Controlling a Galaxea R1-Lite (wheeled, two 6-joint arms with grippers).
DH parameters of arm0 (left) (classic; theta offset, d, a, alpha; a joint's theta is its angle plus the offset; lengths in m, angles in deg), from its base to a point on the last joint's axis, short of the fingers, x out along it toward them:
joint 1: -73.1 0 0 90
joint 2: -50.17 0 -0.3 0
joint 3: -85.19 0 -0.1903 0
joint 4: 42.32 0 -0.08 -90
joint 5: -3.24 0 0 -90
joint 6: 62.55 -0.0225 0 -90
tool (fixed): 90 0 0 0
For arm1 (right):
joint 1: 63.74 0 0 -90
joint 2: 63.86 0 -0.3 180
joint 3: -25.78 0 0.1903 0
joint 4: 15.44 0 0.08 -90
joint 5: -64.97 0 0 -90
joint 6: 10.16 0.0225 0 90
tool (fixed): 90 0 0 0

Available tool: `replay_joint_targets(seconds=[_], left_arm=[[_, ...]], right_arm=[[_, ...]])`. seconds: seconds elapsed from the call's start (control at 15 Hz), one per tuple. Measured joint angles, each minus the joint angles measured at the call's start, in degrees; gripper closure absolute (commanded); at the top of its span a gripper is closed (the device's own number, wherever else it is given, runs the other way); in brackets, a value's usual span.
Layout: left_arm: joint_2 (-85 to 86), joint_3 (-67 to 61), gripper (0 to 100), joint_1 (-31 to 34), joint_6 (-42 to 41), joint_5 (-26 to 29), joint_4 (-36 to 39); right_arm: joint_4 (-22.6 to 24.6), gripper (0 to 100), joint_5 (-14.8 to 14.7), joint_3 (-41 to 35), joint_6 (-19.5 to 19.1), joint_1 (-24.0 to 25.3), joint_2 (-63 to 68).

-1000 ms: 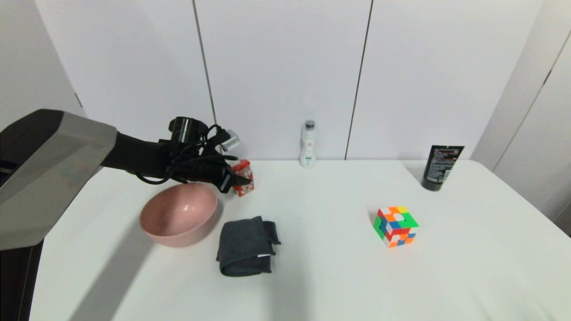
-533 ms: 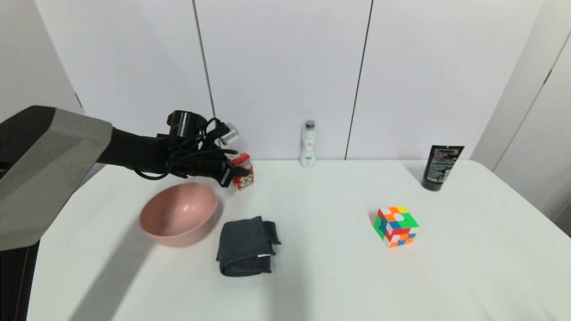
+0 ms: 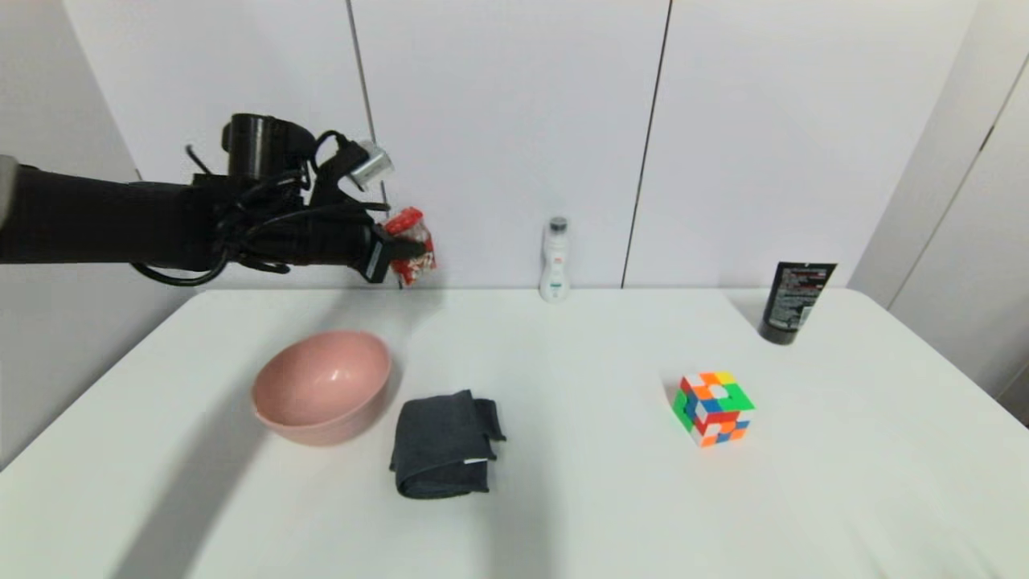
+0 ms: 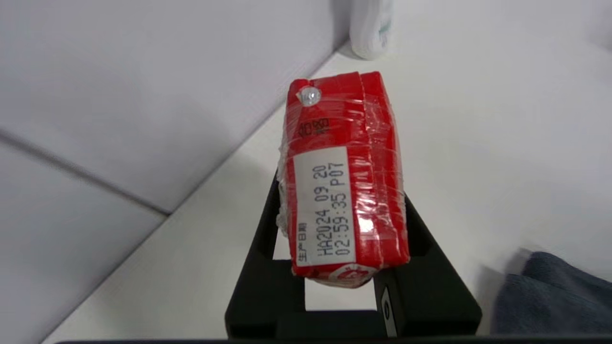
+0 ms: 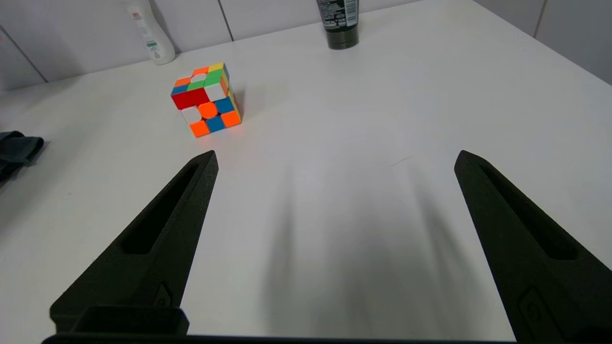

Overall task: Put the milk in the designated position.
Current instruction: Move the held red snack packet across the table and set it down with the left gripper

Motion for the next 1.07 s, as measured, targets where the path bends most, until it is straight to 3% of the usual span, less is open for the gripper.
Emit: replay_joint_targets(seconds=[0.2, 0.47, 0.8, 0.93, 1.07], left_arm=[[9.5, -10.2, 100, 1.8, -0.4, 0.9, 0.1], [22.0, -25.1, 100, 9.5, -5.9, 14.3, -0.4], [30.1, -35.1, 100, 23.5, -26.4, 34.2, -8.6], [31.6, -37.4, 100, 26.8, -37.3, 39.0, -17.0], [32.4, -39.7, 100, 28.3, -47.8, 40.4, -27.2]], right_arm=[[0.0, 0, 0.0, 0.0, 0.0, 0.0, 0.0], [0.0, 0, 0.0, 0.0, 0.0, 0.0, 0.0], [0.0, 0, 0.0, 0.0, 0.0, 0.0, 0.0], [0.0, 0, 0.0, 0.0, 0.0, 0.0, 0.0], [0.0, 0, 0.0, 0.0, 0.0, 0.0, 0.0]])
